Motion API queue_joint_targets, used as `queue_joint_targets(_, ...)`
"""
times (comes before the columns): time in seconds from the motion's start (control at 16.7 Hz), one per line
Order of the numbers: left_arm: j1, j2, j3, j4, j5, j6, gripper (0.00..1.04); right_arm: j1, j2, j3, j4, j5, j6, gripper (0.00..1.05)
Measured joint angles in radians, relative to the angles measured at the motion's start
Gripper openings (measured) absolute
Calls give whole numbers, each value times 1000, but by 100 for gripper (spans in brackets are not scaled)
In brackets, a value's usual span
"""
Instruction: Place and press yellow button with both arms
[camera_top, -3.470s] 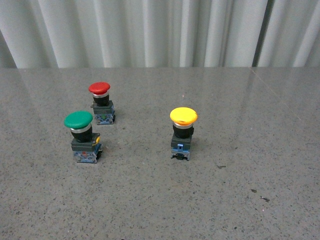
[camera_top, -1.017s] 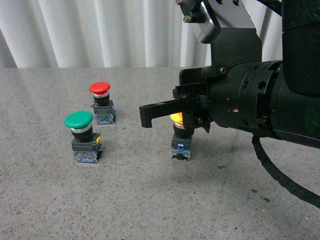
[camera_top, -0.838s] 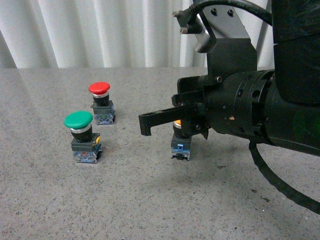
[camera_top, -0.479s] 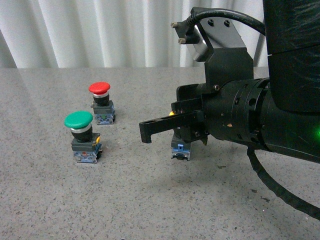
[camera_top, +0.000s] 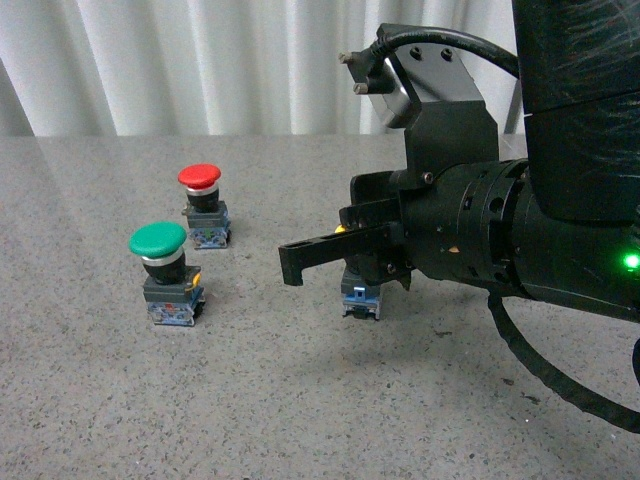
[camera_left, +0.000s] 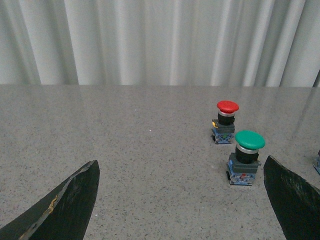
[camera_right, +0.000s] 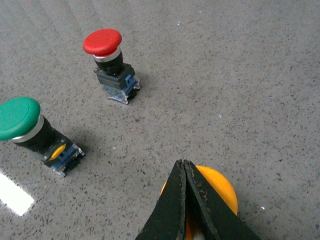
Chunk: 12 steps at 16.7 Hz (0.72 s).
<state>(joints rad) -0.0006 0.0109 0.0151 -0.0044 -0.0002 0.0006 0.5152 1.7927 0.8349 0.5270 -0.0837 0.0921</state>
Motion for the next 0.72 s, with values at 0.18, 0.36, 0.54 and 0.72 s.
queue_joint_targets(0.18,0,0,0,0,0,0,98,-13,3,10,-18,-10,1,2)
queue_joint_targets(0.36,0,0,0,0,0,0,98,-22,-12,-13,40,-27,32,2)
queue_joint_targets(0.54,0,0,0,0,0,0,98,-32,-134,-47,130,-75,123,2)
queue_joint_targets(0.72,0,0,0,0,0,0,98,-19,-354,-48,174,-111,205,2)
